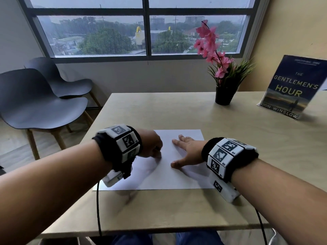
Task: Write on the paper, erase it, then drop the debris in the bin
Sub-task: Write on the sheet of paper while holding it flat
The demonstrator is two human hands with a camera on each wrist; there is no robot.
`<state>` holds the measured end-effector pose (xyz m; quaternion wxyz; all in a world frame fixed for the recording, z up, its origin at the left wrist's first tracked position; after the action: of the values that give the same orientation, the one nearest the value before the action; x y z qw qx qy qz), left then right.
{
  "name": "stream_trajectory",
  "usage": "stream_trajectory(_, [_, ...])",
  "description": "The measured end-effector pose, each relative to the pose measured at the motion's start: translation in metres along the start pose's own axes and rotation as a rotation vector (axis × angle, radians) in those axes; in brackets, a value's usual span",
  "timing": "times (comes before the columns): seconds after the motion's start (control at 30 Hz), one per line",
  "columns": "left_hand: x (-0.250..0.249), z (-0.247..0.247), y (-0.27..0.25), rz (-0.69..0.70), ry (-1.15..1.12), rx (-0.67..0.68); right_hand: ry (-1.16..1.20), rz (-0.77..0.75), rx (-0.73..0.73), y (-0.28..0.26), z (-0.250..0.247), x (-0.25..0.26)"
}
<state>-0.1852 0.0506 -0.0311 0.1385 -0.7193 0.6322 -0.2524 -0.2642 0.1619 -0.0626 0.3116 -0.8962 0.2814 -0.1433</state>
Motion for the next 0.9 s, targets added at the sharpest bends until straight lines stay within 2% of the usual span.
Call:
stream_trajectory(0.2, [-0.006,0.01,-0.008,0.026,0.039,0.022,-0.011,0.002,0.009,-0.002,-0.001,0.001])
stream_trajectory(0.37, [0.004,0.003,-0.01,-0.018,0.011,0.001,-0.016,0.007,0.013,-0.001,-0.001,0.001])
stream_trajectory(0.53, [-0.006,0.016,-0.017,0.029,0.041,0.033,-0.012,0.004,0.015,-0.002,-0.001,0.001])
stream_trajectory(0.73, [0.009,0.014,-0.018,-0.027,0.029,0.007,-0.011,0.008,0.015,-0.002,-0.001,0.001])
stream_trajectory(0.9, [0.003,0.023,-0.024,0.012,0.035,0.056,0.003,0.002,0.009,-0.004,-0.001,0.001])
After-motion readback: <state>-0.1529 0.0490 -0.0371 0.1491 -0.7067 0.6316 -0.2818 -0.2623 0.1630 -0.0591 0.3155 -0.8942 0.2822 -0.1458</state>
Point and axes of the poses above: each hand's wrist, its own y-axis towards the middle knuckle, its own z-axis out of the palm, x = y × z, the point moved 4 cm from there along y, towards the middle knuckle, and after that the axes turned 10 degrees about x, right-handed, at the moved point
